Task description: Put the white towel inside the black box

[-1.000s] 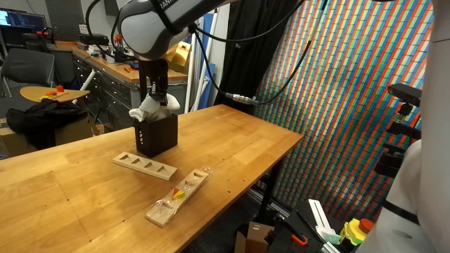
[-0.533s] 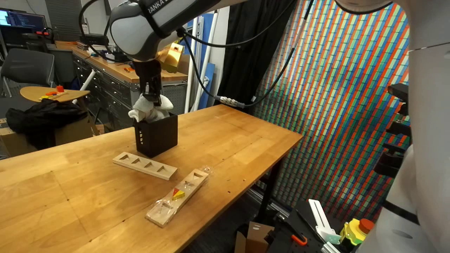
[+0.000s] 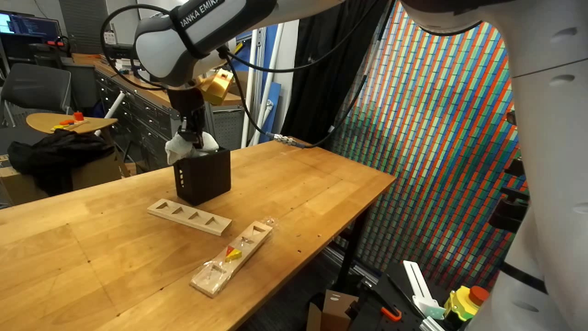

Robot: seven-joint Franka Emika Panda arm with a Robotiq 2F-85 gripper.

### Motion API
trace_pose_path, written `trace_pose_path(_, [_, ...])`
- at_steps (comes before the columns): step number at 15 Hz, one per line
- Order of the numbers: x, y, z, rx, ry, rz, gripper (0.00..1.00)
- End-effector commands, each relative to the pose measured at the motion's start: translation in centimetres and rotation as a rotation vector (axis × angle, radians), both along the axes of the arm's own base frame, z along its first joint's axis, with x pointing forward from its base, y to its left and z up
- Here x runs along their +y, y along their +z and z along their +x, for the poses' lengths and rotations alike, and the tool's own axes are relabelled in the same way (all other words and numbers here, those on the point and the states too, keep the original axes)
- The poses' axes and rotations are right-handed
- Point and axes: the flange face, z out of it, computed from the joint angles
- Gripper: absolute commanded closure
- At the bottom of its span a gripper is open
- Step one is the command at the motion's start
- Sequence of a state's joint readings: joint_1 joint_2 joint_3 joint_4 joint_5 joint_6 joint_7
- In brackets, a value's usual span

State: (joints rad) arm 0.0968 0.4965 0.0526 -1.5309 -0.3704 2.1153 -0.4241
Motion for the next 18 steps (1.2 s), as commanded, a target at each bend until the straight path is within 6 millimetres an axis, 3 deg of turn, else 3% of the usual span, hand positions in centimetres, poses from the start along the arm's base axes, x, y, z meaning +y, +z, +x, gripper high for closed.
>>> trace_pose_path(1, [-1.1,0.4,0.7,0.016,-0.040,0.039,0.96])
trace_pose_path(8, [-3.5,-0.4,0.2,0.045,-0.119,0.088,0.96])
trace_pose_path(18, [-3.6,-1.7,1.3,0.056,-0.145,0.176,0.96])
